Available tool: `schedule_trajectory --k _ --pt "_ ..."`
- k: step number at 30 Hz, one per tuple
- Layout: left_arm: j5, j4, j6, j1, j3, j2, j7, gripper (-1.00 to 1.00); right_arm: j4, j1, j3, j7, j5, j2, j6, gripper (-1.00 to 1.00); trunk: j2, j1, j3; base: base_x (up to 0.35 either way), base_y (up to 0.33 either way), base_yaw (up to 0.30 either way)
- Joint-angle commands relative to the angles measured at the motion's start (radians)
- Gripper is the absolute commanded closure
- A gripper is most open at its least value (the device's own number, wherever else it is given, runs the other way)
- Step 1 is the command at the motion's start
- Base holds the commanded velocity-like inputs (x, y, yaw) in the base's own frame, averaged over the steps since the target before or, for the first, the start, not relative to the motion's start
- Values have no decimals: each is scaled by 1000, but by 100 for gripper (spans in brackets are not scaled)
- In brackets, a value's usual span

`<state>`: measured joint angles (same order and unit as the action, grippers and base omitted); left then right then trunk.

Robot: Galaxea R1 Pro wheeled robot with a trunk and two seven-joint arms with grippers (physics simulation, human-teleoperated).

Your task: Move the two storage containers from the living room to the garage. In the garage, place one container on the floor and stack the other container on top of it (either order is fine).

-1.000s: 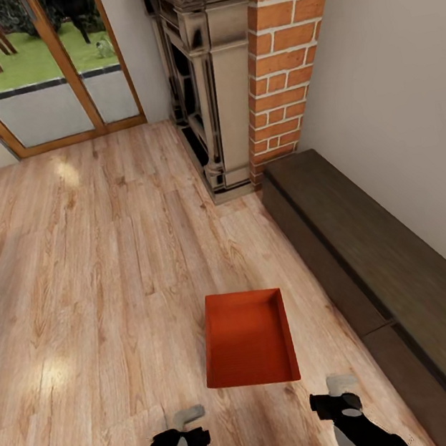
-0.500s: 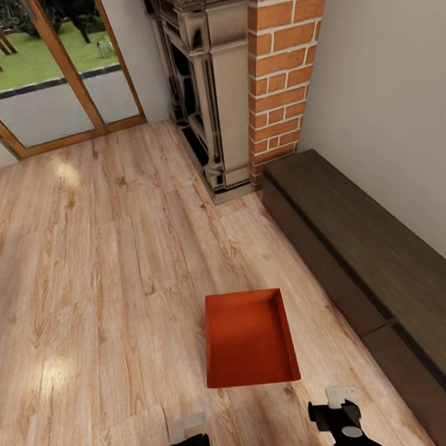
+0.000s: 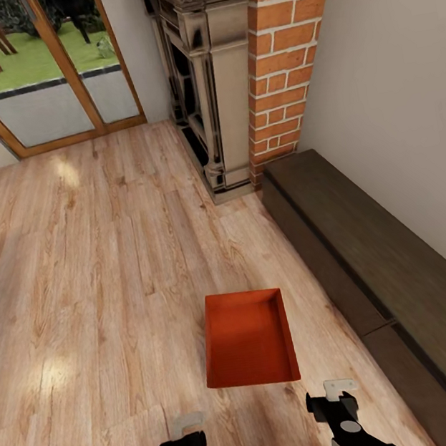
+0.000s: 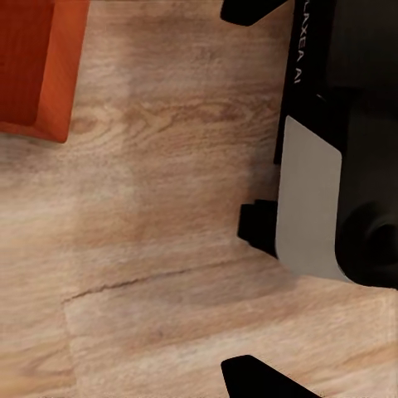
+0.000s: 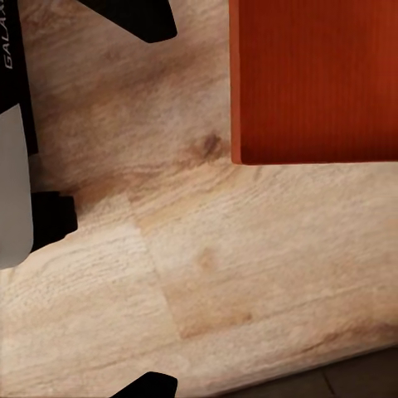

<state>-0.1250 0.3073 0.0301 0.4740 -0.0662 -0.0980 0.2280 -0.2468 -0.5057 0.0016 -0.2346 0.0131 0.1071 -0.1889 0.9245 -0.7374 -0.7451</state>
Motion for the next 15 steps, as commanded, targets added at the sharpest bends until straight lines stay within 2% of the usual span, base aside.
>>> schedule_trajectory --k 1,15 --pt "-6 1 -1 0 -7 1 6 -100 0 0 0 -4 1 0 -2 -100 1 0 -1 0 0 0" --pt "4 2 -15 0 -4 2 6 -100 -2 0 3 -1 -1 0 1 -100 1 0 -1 0 0 0"
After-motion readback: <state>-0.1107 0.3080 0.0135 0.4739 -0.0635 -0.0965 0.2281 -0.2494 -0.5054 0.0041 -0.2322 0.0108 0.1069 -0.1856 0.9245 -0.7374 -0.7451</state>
